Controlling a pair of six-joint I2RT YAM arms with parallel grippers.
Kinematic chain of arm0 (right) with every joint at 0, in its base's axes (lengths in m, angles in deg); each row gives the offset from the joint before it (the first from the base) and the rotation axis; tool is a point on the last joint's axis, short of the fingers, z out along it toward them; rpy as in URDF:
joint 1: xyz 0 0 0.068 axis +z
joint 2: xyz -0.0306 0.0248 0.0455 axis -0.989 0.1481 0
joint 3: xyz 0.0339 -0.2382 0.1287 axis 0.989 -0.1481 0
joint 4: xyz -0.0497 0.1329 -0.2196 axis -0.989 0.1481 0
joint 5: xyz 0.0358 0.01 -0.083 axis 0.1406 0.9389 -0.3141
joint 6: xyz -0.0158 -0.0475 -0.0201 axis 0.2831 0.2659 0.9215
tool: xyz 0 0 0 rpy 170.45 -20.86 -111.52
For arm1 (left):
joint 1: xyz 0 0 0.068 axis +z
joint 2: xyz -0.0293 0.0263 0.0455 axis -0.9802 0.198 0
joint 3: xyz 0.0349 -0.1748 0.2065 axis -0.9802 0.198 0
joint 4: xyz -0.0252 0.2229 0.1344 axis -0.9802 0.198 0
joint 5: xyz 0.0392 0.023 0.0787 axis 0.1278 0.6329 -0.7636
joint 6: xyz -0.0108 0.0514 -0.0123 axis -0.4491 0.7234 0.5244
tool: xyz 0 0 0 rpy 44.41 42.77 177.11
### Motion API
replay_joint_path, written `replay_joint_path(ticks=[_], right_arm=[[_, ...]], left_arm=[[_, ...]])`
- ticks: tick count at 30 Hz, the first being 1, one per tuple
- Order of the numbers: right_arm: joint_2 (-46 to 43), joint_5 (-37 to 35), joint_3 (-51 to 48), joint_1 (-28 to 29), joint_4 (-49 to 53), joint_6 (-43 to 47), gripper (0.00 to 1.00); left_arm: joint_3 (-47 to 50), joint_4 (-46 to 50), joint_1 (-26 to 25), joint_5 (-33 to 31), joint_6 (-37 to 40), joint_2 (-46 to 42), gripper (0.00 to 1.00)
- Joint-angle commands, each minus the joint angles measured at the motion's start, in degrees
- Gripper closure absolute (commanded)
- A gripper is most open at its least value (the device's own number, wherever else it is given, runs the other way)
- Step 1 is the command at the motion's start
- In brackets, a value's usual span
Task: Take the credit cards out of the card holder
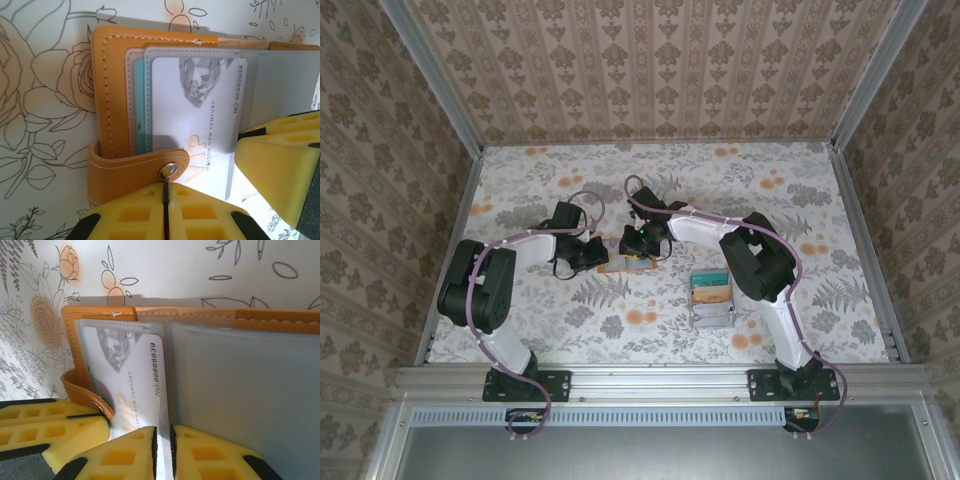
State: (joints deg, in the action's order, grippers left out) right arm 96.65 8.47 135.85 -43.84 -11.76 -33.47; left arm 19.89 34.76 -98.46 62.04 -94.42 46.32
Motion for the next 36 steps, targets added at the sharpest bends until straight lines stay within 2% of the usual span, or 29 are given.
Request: replay_joint_path(ticks=[1,15,17,20,21,36], right_arm=[[1.71,3.10,0.78,-0.12,-1.17,-1.30,0.84],[2.69,5.95,1.45,0.49,-2.31,-0.96,0.82],[2.55,5.46,1.14,0.50,-2.14,-0.96,0.86],[2.41,5.37,1.06,0.45,-2.07,-0.87,0.99],[2.37,5.34,1.05,0.41,-2.14,-0.78,1.00],[-4.88,-0.08,-5.81,-3.60,-2.55,-0.18,1.00]], left_arm=[[-0.43,1.18,-0.15,-0.68,-0.24,1.54,0.91],[-0.49,0.73,-0.58,0.62,-0.24,2.07,0.91],[-0.51,0.74,-0.60,0.55,-0.24,1.98,0.91],[-0.45,0.78,-0.60,0.41,-0.11,1.90,0.91],[-0.43,0.82,-0.60,0.37,-0.17,1.92,0.91],[-0.03,2.43,0.83,-1.83,-0.59,1.45,0.92]])
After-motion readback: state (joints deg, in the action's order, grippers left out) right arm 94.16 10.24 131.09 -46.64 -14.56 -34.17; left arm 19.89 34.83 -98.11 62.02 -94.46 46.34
